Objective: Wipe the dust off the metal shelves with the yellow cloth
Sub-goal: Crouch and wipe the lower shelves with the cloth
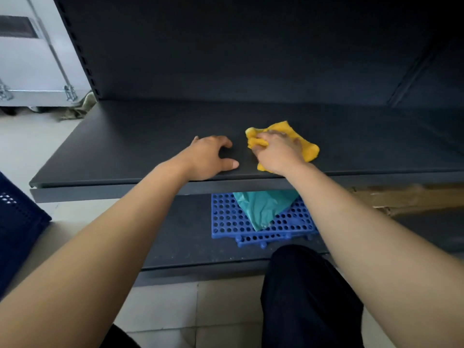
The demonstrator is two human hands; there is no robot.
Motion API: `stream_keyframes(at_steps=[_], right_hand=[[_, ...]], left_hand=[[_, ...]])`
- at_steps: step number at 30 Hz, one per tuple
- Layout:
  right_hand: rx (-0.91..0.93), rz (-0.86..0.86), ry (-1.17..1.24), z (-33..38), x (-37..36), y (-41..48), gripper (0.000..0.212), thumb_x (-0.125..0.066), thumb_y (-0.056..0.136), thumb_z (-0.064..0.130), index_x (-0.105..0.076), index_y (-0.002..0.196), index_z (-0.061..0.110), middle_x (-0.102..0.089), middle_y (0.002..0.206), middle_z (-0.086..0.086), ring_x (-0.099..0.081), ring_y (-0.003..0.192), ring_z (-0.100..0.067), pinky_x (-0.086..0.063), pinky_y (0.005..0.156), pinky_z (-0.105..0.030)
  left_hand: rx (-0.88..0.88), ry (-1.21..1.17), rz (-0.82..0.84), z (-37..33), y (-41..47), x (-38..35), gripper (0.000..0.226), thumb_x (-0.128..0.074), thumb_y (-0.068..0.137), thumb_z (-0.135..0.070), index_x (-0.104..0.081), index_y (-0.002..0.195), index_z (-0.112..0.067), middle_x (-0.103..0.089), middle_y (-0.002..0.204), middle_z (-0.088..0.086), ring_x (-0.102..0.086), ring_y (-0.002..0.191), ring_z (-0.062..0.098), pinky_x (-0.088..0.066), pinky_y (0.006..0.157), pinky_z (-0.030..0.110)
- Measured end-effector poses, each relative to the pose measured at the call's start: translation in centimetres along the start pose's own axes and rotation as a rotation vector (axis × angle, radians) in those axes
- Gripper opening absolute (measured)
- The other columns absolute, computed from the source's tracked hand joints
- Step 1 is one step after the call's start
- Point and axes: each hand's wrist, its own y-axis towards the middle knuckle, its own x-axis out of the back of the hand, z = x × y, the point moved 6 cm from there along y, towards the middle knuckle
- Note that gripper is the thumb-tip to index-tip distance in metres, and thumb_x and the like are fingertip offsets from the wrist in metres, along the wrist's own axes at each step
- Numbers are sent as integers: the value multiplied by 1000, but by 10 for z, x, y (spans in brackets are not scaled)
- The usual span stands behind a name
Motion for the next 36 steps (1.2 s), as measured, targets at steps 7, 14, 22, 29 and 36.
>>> stream_keyframes(at_steps=[7,14,22,29,36], right_hand=[[124,-21,56,23,-8,-2,42,-30,101,38,-44,139,30,-30,154,1,-22,142,-21,-9,116,-50],[66,-11,37,-35,5,7,42,-31,101,38,-40,141,30,-28,155,2,-24,142,-20,-10,117,-46],[-182,-72,77,-149,37,4,38,-34,101,35,-47,137,31,-46,143,-3,-39,132,-26,-23,113,-45],[-269,-143,42,-156,35,2,42,-29,100,39,-49,135,28,-46,143,-3,-36,134,-25,-16,112,-47],[-82,-126,82,-148,32,-5,42,-28,101,41,-49,136,29,-44,146,2,-37,135,-22,-18,115,-48]], left_hand=[[12,-76,-50,1,8,-7,40,-55,91,-29,-49,130,-21,-54,130,1,-46,121,20,-32,104,30],[-40,-6,16,-47,26,-22,47,-55,91,-33,-44,134,-20,-47,138,3,-43,126,19,-23,115,38],[-153,39,79,-115,58,-59,47,-50,93,-36,-42,136,-17,-43,142,6,-37,130,21,-20,114,34],[-245,61,90,-133,67,-76,47,-49,94,-35,-42,136,-15,-43,141,6,-38,131,22,-16,116,37],[-231,89,34,-146,81,-89,38,-43,96,-25,-44,133,-17,-46,139,5,-38,132,21,5,117,43]])
